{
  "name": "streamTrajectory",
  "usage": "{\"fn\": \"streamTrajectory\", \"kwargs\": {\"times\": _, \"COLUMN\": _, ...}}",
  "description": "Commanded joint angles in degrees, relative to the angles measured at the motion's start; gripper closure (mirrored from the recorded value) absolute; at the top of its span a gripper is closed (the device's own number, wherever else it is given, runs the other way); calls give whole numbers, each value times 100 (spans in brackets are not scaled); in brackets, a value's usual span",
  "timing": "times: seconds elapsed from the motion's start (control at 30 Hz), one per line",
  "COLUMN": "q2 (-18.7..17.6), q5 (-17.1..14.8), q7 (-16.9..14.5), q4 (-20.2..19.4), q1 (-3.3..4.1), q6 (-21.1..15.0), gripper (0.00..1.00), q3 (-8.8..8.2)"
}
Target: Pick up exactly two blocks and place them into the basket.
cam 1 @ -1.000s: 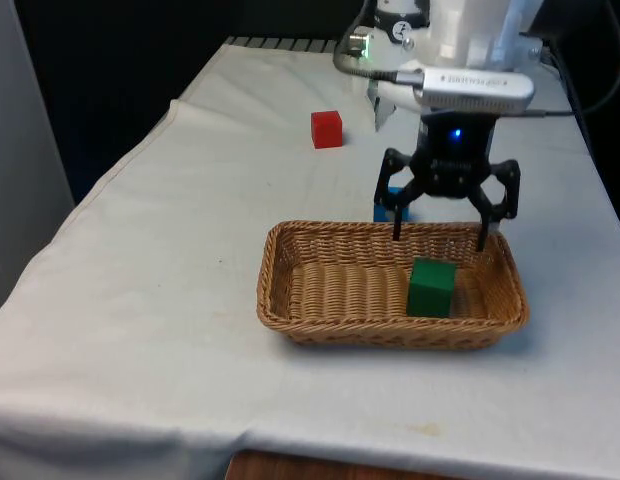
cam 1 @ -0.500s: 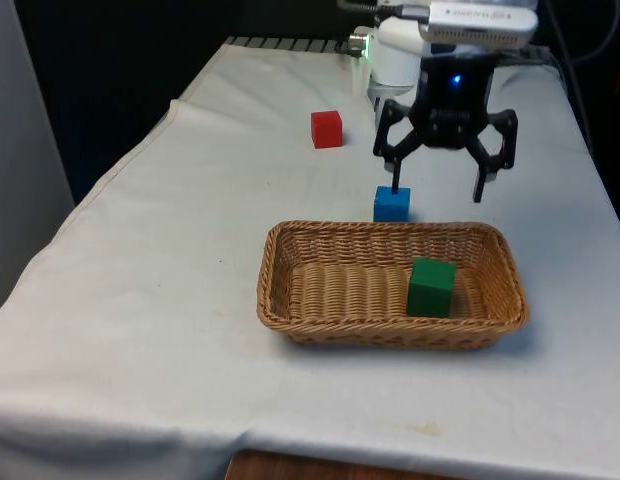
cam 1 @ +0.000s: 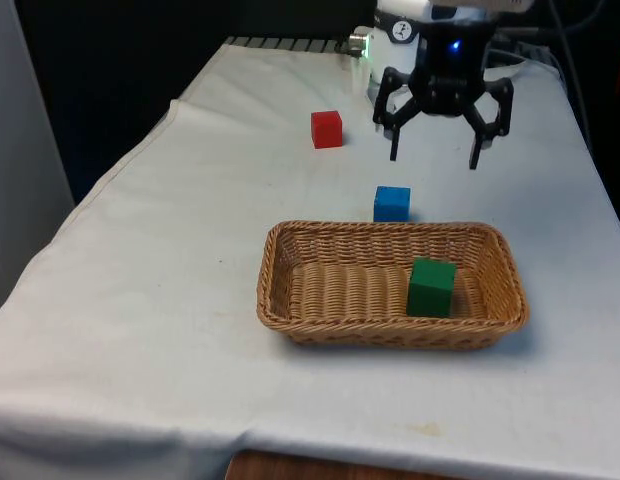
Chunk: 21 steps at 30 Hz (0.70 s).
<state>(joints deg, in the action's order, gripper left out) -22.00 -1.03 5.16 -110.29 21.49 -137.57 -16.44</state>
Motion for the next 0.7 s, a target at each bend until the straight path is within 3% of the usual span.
{"fn": "streamTrajectory", "kwargs": {"times": 0.0, "q2": 166, "q5": 120, "q7": 97, "q4": -223, "q1": 57, "q6": -109, "gripper": 0, "q3": -40}}
{"fn": "streamTrajectory", "kwargs": {"times": 0.23, "q2": 544, "q5": 327, "q7": 189, "q4": -670, "q1": 57, "q6": -138, "gripper": 0, "q3": -6}}
{"fn": "streamTrajectory", "kwargs": {"times": 0.27, "q2": 453, "q5": 235, "q7": 109, "q4": -539, "q1": 6, "q6": -46, "gripper": 0, "q3": 29}}
{"fn": "streamTrajectory", "kwargs": {"times": 0.3, "q2": 590, "q5": 355, "q7": 206, "q4": -722, "q1": 52, "q6": -138, "gripper": 0, "q3": 0}}
{"fn": "streamTrajectory", "kwargs": {"times": 0.67, "q2": 1089, "q5": 453, "q7": 172, "q4": -1461, "q1": 6, "q6": -350, "gripper": 0, "q3": 6}}
